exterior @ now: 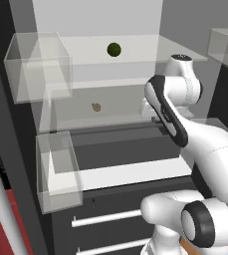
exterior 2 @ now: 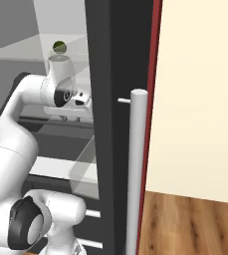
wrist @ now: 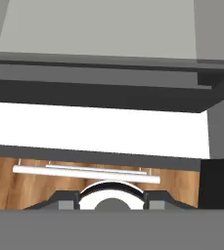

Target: Grab the garlic and lime from the fridge, place them in the blender, close the lid, and turn on the blender to create a marinade.

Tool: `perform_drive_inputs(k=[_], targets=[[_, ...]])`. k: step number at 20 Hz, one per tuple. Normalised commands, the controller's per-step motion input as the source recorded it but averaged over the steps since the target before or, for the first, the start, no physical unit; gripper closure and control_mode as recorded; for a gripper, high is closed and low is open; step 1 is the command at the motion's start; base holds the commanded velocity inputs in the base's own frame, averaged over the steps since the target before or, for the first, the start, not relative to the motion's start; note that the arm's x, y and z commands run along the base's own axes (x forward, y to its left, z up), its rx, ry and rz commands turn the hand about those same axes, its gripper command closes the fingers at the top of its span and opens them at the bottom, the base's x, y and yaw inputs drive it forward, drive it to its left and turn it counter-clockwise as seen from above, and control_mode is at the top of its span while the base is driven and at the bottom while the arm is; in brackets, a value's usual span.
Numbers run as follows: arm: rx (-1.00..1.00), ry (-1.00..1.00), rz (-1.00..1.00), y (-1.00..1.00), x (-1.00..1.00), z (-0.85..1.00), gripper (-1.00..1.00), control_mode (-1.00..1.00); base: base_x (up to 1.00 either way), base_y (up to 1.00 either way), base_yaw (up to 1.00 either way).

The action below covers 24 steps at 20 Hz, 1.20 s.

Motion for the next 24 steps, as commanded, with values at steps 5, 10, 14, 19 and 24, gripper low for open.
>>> perform_drive_inputs(k=[5,10,14,19,24], targets=[[-0.01,-0.11,-0.03,0.25,-0.01,0.06,-1.0,-1.0,0.0,0.0,0.0],[-0.01,-0.42,-0.05,0.45,-0.03,0.67,-1.0,-1.0,0.0,0.0,0.0],[0.02,-0.47,-0.01,0.11,-0.07,1.0,-1.0,-1.0,0.0,0.0,0.0],[0.09,-0.23,-0.04,0.27,0.06,1.0,-1.0,-1.0,0.0,0.0,0.0],[0.02,-0.01,-0.02,0.44,0.35,0.99,-1.0,-1.0,0.0,0.0,0.0]])
